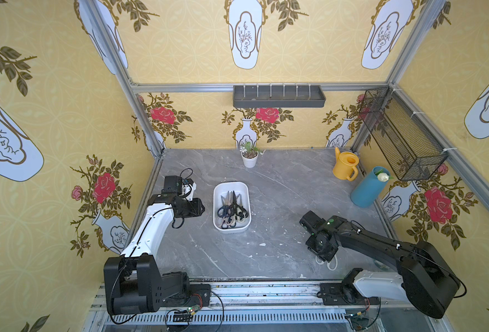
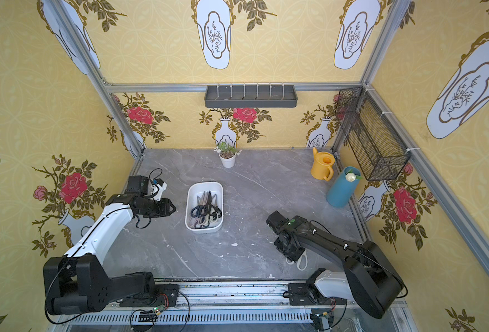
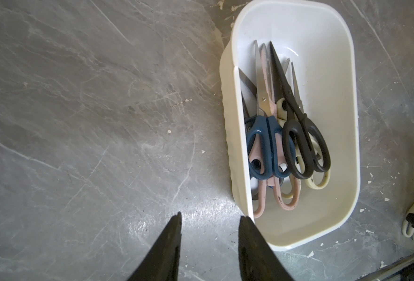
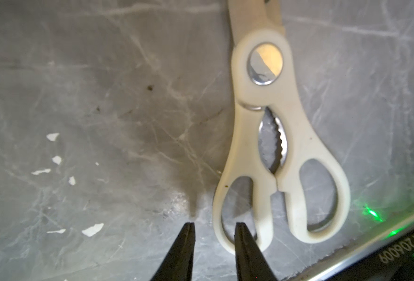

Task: Put the scissors into the storage box
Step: Pick up the scissors from the center of the board.

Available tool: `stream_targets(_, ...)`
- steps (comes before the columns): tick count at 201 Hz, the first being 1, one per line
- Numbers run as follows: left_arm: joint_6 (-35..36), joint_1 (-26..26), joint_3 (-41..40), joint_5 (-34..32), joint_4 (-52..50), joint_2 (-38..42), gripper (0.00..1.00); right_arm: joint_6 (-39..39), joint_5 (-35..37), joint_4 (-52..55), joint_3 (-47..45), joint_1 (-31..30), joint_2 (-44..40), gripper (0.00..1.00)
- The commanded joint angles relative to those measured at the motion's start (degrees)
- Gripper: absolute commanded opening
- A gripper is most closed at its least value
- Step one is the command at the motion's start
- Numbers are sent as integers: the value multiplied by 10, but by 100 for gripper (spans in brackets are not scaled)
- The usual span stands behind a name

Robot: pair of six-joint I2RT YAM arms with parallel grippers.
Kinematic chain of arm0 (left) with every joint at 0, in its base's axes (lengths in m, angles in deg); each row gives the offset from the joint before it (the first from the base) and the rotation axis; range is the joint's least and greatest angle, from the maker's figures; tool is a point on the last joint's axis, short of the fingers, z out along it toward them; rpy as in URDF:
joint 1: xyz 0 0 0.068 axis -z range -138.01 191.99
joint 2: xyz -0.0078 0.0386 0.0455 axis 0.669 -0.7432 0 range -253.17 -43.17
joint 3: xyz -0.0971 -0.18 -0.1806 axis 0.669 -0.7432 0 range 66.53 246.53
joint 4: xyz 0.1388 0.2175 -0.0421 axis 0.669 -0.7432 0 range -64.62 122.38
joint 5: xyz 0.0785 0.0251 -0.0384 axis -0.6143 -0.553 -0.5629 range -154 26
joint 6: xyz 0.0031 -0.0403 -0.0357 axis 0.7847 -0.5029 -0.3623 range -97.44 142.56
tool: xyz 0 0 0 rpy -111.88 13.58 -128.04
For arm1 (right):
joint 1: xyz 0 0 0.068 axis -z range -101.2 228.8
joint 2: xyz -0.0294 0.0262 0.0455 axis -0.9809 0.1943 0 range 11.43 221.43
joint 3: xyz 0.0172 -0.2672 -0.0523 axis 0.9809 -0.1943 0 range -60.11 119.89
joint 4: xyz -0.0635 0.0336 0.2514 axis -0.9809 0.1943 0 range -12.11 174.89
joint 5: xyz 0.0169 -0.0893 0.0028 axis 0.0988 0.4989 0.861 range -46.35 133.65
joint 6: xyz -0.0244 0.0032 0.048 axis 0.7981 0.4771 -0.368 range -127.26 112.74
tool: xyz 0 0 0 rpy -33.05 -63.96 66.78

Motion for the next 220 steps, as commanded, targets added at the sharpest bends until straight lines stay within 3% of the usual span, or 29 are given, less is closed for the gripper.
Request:
stream_targets(1, 8, -1, -1, -2, 2, -5, 44, 25, -4, -8, 2, 10, 6, 30)
stream_targets(91, 8, -1, 2, -2, 1, -15, 44, 56, -13, -35, -24, 51, 34, 25)
stream_targets(126, 7, 0, 4, -2, 3, -20, 44, 61, -17, -45, -31, 56, 49, 11)
stream_targets(173, 3, -1, 10, 3, 3, -29, 44, 67, -3, -4, 23, 50, 34, 1)
stream_targets(220, 3, 0, 6, 3, 6, -26, 44, 68, 2, 10, 98, 24, 46, 0)
